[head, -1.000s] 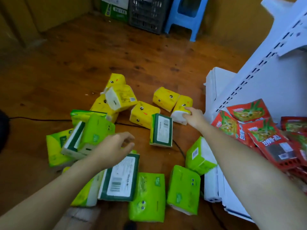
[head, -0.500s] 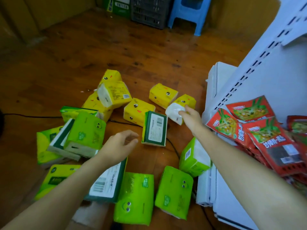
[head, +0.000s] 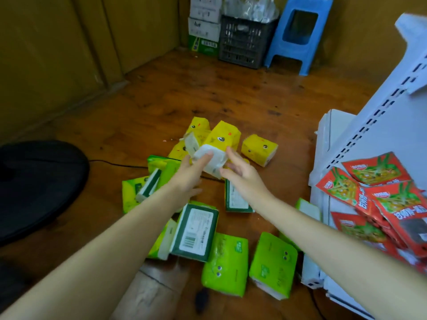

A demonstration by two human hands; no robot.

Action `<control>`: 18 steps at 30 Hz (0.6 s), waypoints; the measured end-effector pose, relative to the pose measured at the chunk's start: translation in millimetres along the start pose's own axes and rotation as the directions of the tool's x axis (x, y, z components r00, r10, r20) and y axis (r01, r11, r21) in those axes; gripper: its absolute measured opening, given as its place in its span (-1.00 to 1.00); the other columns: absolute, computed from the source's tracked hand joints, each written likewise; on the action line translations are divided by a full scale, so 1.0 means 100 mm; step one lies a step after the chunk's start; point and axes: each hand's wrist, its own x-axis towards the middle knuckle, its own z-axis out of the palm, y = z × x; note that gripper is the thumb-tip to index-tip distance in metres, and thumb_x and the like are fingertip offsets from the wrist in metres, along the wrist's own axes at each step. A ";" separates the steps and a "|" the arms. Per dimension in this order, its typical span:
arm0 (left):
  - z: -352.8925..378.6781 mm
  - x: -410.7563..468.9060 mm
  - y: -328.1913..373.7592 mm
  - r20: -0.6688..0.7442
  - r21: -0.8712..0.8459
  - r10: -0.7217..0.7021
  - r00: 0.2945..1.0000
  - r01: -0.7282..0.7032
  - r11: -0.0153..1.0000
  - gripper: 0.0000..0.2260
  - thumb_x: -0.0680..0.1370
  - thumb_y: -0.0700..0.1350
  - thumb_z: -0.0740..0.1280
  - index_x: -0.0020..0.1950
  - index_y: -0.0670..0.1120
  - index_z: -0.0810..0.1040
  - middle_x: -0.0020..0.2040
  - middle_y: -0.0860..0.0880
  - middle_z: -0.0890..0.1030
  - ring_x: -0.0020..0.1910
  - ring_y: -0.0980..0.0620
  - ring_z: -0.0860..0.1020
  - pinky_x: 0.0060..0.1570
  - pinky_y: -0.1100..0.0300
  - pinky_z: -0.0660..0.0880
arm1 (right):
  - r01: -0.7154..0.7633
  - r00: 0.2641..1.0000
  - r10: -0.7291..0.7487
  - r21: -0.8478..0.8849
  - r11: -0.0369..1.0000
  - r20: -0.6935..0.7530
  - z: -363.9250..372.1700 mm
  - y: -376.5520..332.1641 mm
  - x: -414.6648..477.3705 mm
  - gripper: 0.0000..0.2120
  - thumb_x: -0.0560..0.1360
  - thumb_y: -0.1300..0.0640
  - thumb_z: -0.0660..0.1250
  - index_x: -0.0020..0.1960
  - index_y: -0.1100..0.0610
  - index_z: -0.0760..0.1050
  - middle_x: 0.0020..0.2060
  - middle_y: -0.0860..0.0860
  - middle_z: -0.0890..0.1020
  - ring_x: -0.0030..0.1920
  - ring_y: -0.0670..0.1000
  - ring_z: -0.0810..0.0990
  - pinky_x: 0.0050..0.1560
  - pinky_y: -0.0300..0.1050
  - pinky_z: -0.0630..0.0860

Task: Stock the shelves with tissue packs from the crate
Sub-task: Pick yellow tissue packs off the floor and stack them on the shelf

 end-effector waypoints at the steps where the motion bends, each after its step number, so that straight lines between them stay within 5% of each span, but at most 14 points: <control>1: -0.07 0.00 -0.01 -0.019 -0.051 -0.031 0.999 0.030 0.998 -0.32 0.52 0.18 0.26 0.53 0.06 0.01 0.48 -0.10 0.22 0.36 -0.21 0.34 0.29 -0.12 0.32 | 0.020 0.999 -0.020 0.001 1.000 0.031 0.12 -0.05 -0.05 -0.42 0.55 0.19 0.27 0.50 0.04 0.11 0.47 -0.16 0.12 0.40 -0.23 0.14 0.31 -0.33 0.19; 6: -0.33 0.03 -0.11 -0.153 -0.282 -0.113 0.982 0.066 0.957 -0.30 0.45 0.19 0.36 0.48 0.04 0.14 0.28 -0.07 0.35 0.17 -0.18 0.47 -0.12 0.00 0.51 | 0.071 0.971 -0.069 0.000 0.997 0.229 0.51 -0.12 -0.30 -0.39 0.54 0.15 0.27 0.49 -0.09 0.07 0.35 -0.33 0.08 0.45 -0.24 0.03 0.47 -0.15 0.07; 9: -0.45 0.04 -0.17 -0.241 -0.210 -0.023 0.970 -0.029 0.977 -0.33 0.47 0.09 0.38 0.48 0.07 0.12 0.31 -0.07 0.33 0.21 -0.18 0.44 0.03 -0.06 0.50 | 0.057 0.957 -0.059 0.016 0.998 0.285 0.54 -0.12 -0.41 -0.43 0.55 0.18 0.25 0.48 -0.08 0.13 0.35 -0.30 0.13 0.42 -0.20 0.16 0.41 -0.22 0.14; 13: -0.58 0.04 -0.21 -0.223 -0.109 0.075 0.972 -0.101 0.989 -0.27 0.47 0.02 0.39 0.51 0.13 0.04 0.50 -0.06 0.18 0.35 -0.16 0.33 0.13 -0.10 0.45 | -0.043 0.999 0.041 0.155 0.987 0.022 0.39 -0.13 -0.41 -0.69 0.56 0.13 0.25 0.28 -0.04 0.37 0.24 -0.08 0.45 0.26 -0.08 0.44 0.27 -0.14 0.40; 15: -0.60 0.04 -0.23 -0.172 -0.031 0.108 0.979 -0.115 0.993 -0.25 0.46 0.03 0.40 0.52 0.16 0.02 0.52 -0.04 0.12 0.39 -0.16 0.30 0.17 -0.11 0.43 | -0.242 0.955 0.288 0.369 0.898 -0.076 0.25 -0.12 -0.31 -0.64 0.53 0.00 0.27 0.30 -0.05 0.31 0.30 0.00 0.42 0.24 0.02 0.45 0.17 -0.02 0.48; 18: -0.58 -0.02 -0.26 -0.011 0.163 0.203 0.979 -0.198 0.966 -0.05 0.28 0.17 0.49 0.51 0.20 -0.01 0.54 0.00 0.08 0.46 -0.12 0.22 0.26 -0.06 0.34 | -0.590 0.779 0.591 0.561 0.581 0.207 0.04 -0.09 -0.18 -0.37 0.43 -0.26 0.29 0.41 -0.05 0.23 0.35 0.14 0.38 0.23 0.19 0.48 0.01 0.14 0.51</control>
